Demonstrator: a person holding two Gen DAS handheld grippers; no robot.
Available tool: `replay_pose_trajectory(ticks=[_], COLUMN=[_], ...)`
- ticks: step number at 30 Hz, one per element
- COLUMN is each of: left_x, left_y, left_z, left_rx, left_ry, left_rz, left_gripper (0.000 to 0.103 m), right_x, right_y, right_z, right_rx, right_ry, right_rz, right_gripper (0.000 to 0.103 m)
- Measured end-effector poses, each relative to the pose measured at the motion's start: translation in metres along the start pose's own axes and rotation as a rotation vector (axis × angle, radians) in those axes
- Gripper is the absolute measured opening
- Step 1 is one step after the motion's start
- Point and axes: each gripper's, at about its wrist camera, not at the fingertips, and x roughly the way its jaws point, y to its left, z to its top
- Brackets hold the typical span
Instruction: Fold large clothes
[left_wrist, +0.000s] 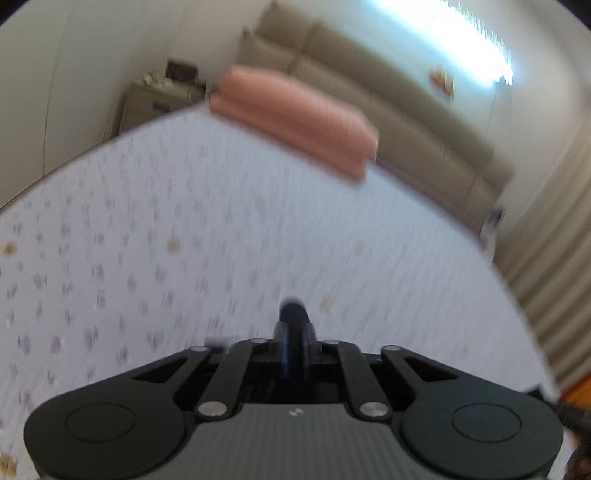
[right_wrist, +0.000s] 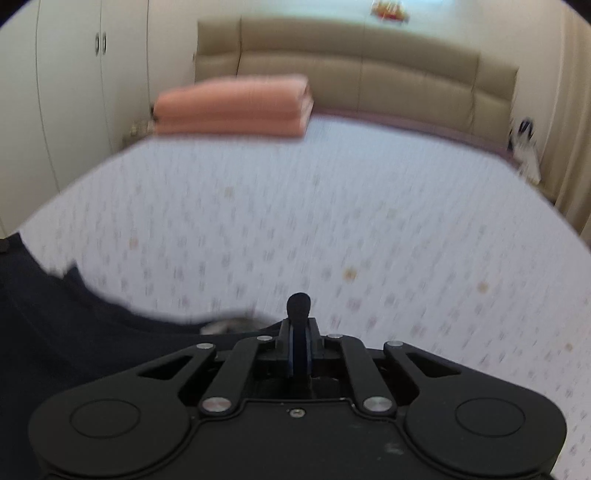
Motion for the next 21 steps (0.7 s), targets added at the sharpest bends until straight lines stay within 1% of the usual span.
replay_pose_trajectory(ticks=[2, 4, 5, 6, 8, 9, 10, 11, 12, 13, 14, 15, 16, 18, 19, 20, 21], left_x=[0.004, 0.025, 0.039, 0.056, 0.076, 0.075, 0.069, 0.06, 0.052, 0.043, 0.033, 0.022, 0.008, -0.026, -0.039, -0.054, -0.063], left_y=[0.002, 0.007, 0.015, 0.024, 0.037, 0.04, 0.04, 0.038, 0.036, 0.035, 0.035, 0.035, 0.036, 0.032, 0.032, 0.028, 0.026], left_z=[0.011, 0.014, 0.01, 0.003, -0.017, -0.024, -0.031, -0.037, -0.042, -0.045, -0.048, -0.05, -0.051, -0.054, -0.057, -0.061, -0.067], left_rx=[0.001, 0.008, -0.007, -0.033, -0.085, -0.098, -0.099, -0.082, -0.06, -0.035, -0.008, 0.004, 0.007, 0.007, 0.009, 0.008, 0.001], left_ry=[-0.035, -0.025, -0.001, 0.043, 0.13, 0.141, 0.136, 0.13, 0.131, 0.13, 0.136, 0.146, 0.154, 0.142, 0.14, 0.146, 0.158], left_rz=[0.031, 0.107, 0.14, 0.166, 0.197, 0.187, 0.171, 0.165, 0.179, 0.195, 0.208, 0.216, 0.221, 0.187, 0.174, 0.169, 0.166], left_gripper=[0.001, 0.001, 0.001, 0.001, 0.002, 0.002, 0.004, 0.006, 0.008, 0.01, 0.01, 0.01, 0.01, 0.011, 0.014, 0.015, 0.015], right_x=[0.003, 0.024, 0.04, 0.06, 0.094, 0.11, 0.117, 0.115, 0.114, 0.113, 0.108, 0.098, 0.086, 0.053, 0.034, 0.014, -0.005], right_y=[-0.003, -0.001, 0.001, 0.004, 0.011, 0.015, 0.018, 0.021, 0.026, 0.027, 0.027, 0.025, 0.024, 0.03, 0.037, 0.047, 0.06], right_z=[0.008, 0.006, 0.002, -0.006, -0.024, -0.033, -0.038, -0.04, -0.037, -0.034, -0.029, -0.024, -0.02, -0.009, -0.004, -0.001, 0.001], right_rx=[0.009, -0.007, -0.01, -0.009, -0.032, -0.042, -0.056, -0.085, -0.122, -0.14, -0.143, -0.126, -0.114, -0.125, -0.143, -0.168, -0.185], right_ry=[-0.026, -0.014, 0.016, 0.06, 0.163, 0.222, 0.24, 0.219, 0.222, 0.232, 0.232, 0.213, 0.197, 0.176, 0.161, 0.147, 0.136], right_rz=[-0.016, -0.038, -0.047, -0.06, -0.074, -0.081, -0.088, -0.105, -0.129, -0.145, -0.158, -0.156, -0.146, -0.126, -0.118, -0.096, -0.056], right_gripper=[0.007, 0.007, 0.007, 0.007, 0.007, 0.013, 0.018, 0.02, 0.024, 0.04, 0.047, 0.048, 0.047, 0.047, 0.046, 0.045, 0.041])
